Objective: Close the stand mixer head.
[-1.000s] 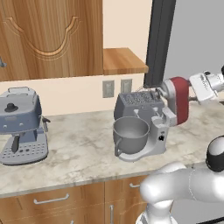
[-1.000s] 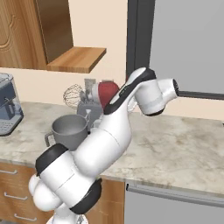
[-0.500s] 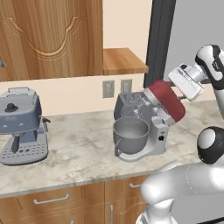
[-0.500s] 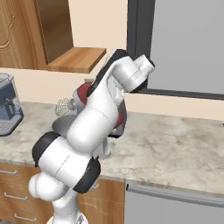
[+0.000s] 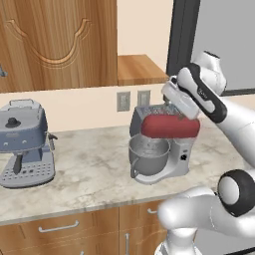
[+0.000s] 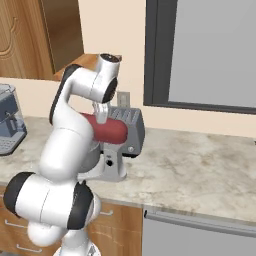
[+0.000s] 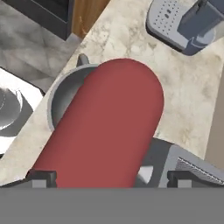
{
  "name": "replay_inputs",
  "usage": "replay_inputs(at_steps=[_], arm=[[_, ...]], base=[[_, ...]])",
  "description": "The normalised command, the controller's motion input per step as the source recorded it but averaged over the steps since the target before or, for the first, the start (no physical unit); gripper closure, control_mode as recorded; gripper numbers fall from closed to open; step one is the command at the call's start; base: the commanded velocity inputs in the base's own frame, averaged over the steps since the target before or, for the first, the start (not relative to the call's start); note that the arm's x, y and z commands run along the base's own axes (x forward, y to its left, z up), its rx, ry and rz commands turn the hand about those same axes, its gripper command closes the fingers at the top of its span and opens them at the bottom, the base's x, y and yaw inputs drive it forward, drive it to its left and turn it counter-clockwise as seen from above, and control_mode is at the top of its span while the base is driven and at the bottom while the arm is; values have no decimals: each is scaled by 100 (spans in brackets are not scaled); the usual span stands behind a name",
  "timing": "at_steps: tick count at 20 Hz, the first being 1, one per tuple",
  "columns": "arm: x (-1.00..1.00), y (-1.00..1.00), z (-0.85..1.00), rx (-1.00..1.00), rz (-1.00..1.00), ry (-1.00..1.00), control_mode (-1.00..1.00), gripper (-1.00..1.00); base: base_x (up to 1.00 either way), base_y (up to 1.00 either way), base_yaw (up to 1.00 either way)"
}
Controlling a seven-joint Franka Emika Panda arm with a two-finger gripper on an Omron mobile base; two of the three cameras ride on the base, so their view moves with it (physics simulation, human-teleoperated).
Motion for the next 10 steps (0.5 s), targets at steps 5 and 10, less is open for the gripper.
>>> replay_inputs(at_steps=[5, 10], arm=[[-1, 79, 6, -10, 2, -14, -100, -100], [0, 5, 6, 0, 3, 0, -100, -100]], base=[[0, 0, 0], [0, 0, 0]])
